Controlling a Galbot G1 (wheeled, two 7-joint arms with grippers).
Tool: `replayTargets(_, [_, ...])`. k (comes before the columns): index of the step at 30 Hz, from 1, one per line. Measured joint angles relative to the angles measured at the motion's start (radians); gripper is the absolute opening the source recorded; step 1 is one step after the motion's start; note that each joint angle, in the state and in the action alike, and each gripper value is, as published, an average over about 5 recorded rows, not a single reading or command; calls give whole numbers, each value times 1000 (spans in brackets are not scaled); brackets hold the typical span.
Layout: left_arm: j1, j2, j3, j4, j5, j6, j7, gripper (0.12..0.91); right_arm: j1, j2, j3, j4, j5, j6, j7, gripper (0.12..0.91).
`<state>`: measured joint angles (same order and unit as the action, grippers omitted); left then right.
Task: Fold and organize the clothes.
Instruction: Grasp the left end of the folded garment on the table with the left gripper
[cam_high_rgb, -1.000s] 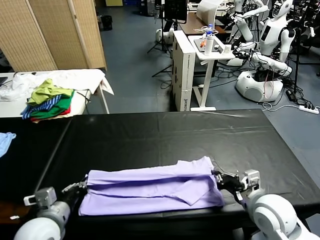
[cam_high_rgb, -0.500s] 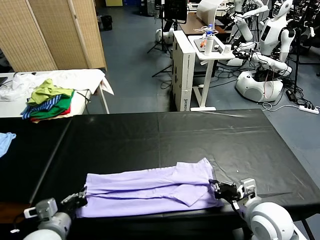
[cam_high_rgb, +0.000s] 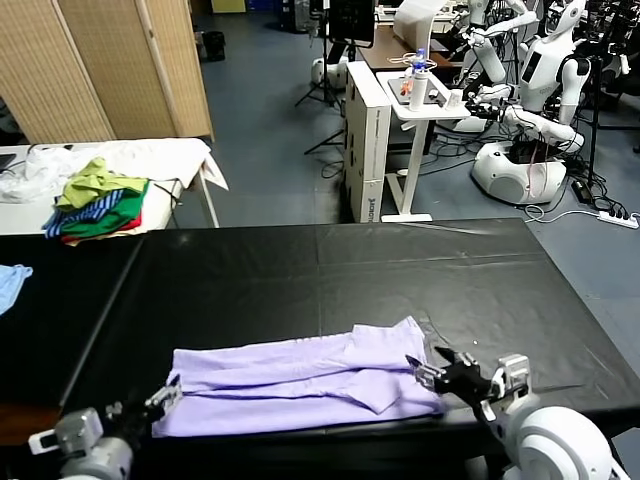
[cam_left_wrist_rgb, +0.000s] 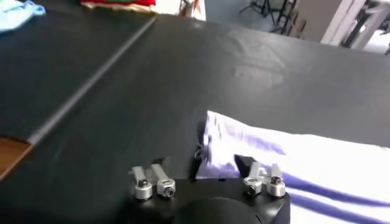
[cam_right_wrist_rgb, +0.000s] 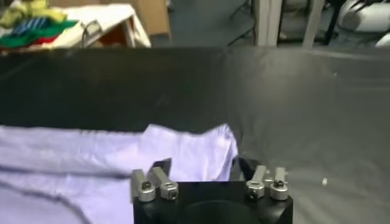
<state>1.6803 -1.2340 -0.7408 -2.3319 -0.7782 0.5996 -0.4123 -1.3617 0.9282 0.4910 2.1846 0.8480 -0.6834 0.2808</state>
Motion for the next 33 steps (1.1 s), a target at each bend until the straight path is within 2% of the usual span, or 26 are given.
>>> replayTargets(5, [-76,18,23,72,-9,0,38,907,92,58,-77,-91,-29,32,30,907])
replayTargets(10, [-130,27,45,145,-9,3,46,907,161,104,-149,-168,-53,37,33,891])
replayTargets(15, [-154,29,59,197,-1,6,46,907,189,131,-184,-211,-67,37,29,748])
replayTargets(19, [-165,29,61,230,5,6,45,906,189,137,-192,-217,-68,35,27,684])
replayTargets(22, [-169,29,60,245,1,5,44,870,187,138,-192,-218,-68,34,26,592])
replayTargets(25, [-169,27,61,247,-12,3,43,734,185,139,-191,-220,-74,37,25,420])
replayTargets(28, [-167,18,68,242,-22,4,45,546,180,144,-191,-222,-97,43,24,252])
replayTargets(30, [-168,11,75,239,-20,4,49,413,174,149,-188,-224,-119,47,25,181])
replayTargets(33, [-174,1,85,242,-4,0,57,238,163,157,-178,-224,-147,62,31,150])
